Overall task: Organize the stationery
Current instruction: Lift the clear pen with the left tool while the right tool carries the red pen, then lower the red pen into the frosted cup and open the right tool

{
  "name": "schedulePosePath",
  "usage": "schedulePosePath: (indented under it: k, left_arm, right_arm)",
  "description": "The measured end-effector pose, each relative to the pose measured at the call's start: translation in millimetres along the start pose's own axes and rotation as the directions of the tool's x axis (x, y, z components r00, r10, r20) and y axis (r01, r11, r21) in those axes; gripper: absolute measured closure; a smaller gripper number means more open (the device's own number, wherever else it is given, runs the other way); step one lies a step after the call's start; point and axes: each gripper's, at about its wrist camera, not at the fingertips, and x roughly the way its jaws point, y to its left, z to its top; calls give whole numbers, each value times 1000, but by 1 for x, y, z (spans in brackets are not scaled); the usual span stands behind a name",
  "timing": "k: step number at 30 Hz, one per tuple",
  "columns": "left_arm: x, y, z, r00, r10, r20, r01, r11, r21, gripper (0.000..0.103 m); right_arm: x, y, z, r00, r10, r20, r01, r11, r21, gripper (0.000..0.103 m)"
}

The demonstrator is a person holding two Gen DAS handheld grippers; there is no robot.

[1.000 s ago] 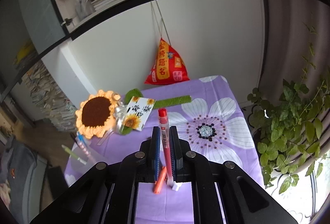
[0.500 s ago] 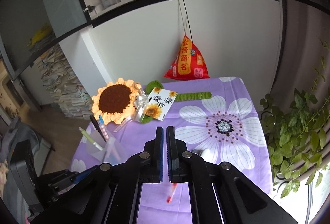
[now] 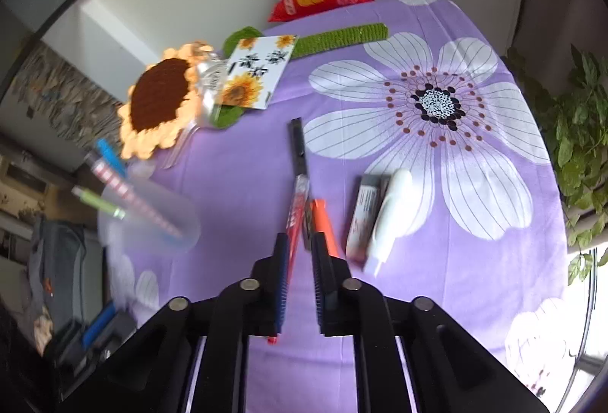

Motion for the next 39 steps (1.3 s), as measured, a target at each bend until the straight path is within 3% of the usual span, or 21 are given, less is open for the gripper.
schedulePosePath:
  k: [3,6,18,20,31,39]
  left_arm:
    - [-5,4,-4,1000,4,5,-4,1000,-5,96]
    - [-6,9,-6,1000,5,1,-5,1000,-12,96]
    - [-4,12,-8,1000,-22,-2,22,1000,-6,96]
    - [-4,13,-8,1000,-23,-3,23,1000,-8,96]
    - [-4,17,-9,1000,-29,-1,29,999,-24,96]
    - [-19,24,-9,999,-2,33,4,999,-45,96]
  right_arm:
    - [18,7,10,1000,-6,-28,6,1000,8,76]
    - [32,17,15,998,-3,-65,2,1000,-9,76]
    - [72,35,31,974,-208,-85,205,978,-48,76]
    - [75,33,31,970,-226,-84,223,974,-51,90]
    - [6,43,11,991,-116,69,122,989,-84,92]
    - [-65,95,3,966,15,257,41,977,-210,92]
